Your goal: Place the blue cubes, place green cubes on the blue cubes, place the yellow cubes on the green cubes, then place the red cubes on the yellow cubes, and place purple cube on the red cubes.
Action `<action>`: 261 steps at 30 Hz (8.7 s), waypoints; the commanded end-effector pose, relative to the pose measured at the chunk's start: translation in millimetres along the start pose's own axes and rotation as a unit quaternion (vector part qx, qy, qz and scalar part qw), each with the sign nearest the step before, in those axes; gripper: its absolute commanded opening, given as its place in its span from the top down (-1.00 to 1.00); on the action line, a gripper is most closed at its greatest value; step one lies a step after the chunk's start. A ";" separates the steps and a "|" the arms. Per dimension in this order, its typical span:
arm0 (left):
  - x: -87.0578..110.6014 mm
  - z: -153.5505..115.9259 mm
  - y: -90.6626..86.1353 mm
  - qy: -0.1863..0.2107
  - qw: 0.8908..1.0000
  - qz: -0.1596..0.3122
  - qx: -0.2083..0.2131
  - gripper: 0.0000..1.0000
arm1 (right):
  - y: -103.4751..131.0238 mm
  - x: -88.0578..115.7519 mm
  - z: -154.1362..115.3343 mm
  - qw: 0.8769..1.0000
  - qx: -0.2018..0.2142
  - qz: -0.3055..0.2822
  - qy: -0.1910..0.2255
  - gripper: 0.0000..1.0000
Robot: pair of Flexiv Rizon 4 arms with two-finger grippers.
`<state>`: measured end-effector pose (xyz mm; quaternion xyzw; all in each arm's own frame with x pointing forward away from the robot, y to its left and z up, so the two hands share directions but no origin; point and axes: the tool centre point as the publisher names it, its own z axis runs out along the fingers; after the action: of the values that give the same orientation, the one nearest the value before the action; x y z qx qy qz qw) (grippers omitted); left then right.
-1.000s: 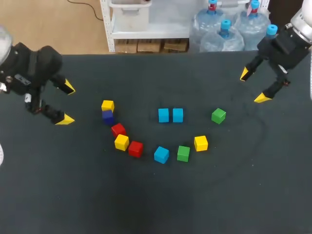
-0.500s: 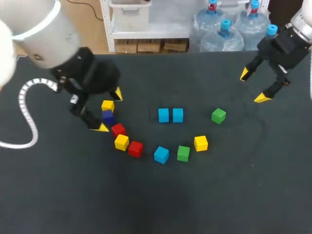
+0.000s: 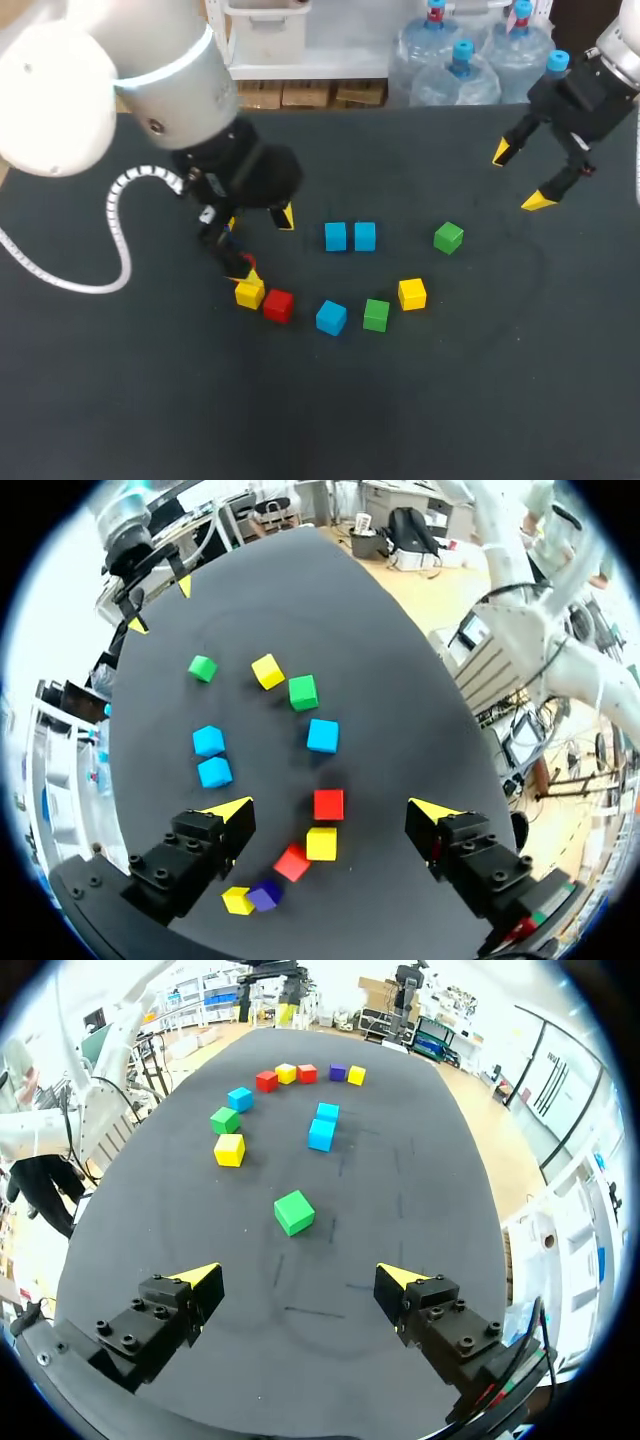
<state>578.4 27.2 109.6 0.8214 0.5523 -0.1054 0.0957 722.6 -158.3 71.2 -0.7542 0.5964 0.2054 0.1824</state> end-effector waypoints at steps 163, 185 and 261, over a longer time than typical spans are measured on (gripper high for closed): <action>53.1 102.5 128.4 0.069 0.977 -0.196 -0.050 1.00 | -0.3 0.1 0.2 1.000 0.000 0.000 -0.001 -1.00; 51.9 108.3 127.1 0.066 0.978 -0.192 -0.043 1.00 | -0.3 0.1 0.2 1.000 0.000 0.000 -0.001 -1.00; 24.9 7.3 43.2 0.083 0.985 -0.151 -0.029 -1.00 | -0.3 0.1 0.2 1.000 0.000 0.000 -0.001 -1.00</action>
<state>633.3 25.6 93.0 0.7319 0.6788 -0.0330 0.0498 722.7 -158.3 71.2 -0.7542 0.5964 0.2055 0.1824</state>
